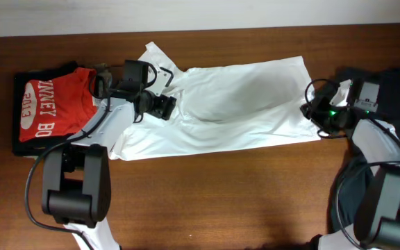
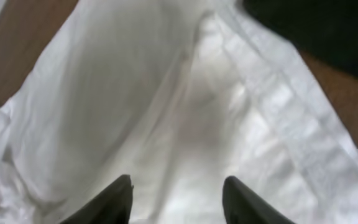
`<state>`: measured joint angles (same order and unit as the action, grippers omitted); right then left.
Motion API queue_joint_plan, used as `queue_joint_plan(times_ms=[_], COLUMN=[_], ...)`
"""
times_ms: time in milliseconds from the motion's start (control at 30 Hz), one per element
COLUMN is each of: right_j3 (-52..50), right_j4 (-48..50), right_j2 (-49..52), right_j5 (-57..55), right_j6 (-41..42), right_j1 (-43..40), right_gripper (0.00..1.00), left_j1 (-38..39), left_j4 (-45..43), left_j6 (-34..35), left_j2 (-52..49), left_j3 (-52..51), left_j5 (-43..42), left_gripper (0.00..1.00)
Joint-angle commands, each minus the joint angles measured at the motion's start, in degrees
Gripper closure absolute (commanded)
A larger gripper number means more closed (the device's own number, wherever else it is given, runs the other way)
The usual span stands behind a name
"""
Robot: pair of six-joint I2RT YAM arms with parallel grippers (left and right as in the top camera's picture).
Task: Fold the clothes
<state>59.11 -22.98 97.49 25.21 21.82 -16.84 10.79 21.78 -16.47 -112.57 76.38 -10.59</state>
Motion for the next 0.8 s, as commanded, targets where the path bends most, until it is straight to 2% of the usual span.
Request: queue_joint_plan(times_ms=[0, 67, 133, 167, 233, 267, 400, 567, 633, 733, 767], right_j3=[-0.17, -0.17, -0.46, -1.07, -2.47, -3.3, -5.25, -5.25, -5.25, -5.25, -5.29], right_j4=[-8.13, -12.15, -14.86, -15.15, -14.99, -14.69, -7.69, -3.52, -3.32, -3.17, -3.52], right_j2=[-0.35, -0.31, -0.26, -0.26, 0.5, 1.14, 4.26, 4.48, 4.5, 5.07, 5.11], right_j5=[-3.8, -8.92, -12.74, -14.34, -14.82, -14.99, -14.27, -13.4, -13.25, -13.46, -13.97], right_j6=[-0.57, -0.55, -0.55, -0.5, -0.33, -0.33, -0.37, -0.52, -0.57, -0.57, -0.57], right_j1=[-0.07, -0.07, -0.07, -0.07, -0.07, -0.07, -0.07, -0.04, 0.0, -0.02, -0.04], right_gripper=[0.65, 0.69, 0.69, 0.68, 0.57, 0.53, 0.53, 0.51, 0.59, 0.92, 0.96], left_j1=[0.35, 0.33, 0.31, 0.24, 0.04, -0.09, -0.22, -0.07, -0.07, -0.07, -0.07], left_j4=[-3.23, -5.7, -6.99, -7.1, -6.97, -6.8, -6.34, -2.56, -1.9, -1.09, -0.85], left_j6=[-2.95, -2.93, -2.93, -2.91, -2.54, -1.57, 2.12, 2.29, 2.29, 2.29, 2.29], left_j2=[-4.39, -6.27, -7.45, -8.22, -9.16, -9.16, -9.03, -9.01, -9.01, -9.01, -9.01], left_j3=[0.61, 0.61, 0.61, 0.61, 0.61, 0.61, 1.84, 5.46, 6.03, 6.08, 6.08], left_j5=[0.2, 2.93, 7.82, 10.95, 15.56, 16.92, 17.97, 17.9, 17.81, 17.51, 17.51], left_gripper=[0.21, 0.3, 0.5, 0.68, 0.93, 0.97, 1.0, 0.98, 0.98, 0.98, 0.97])
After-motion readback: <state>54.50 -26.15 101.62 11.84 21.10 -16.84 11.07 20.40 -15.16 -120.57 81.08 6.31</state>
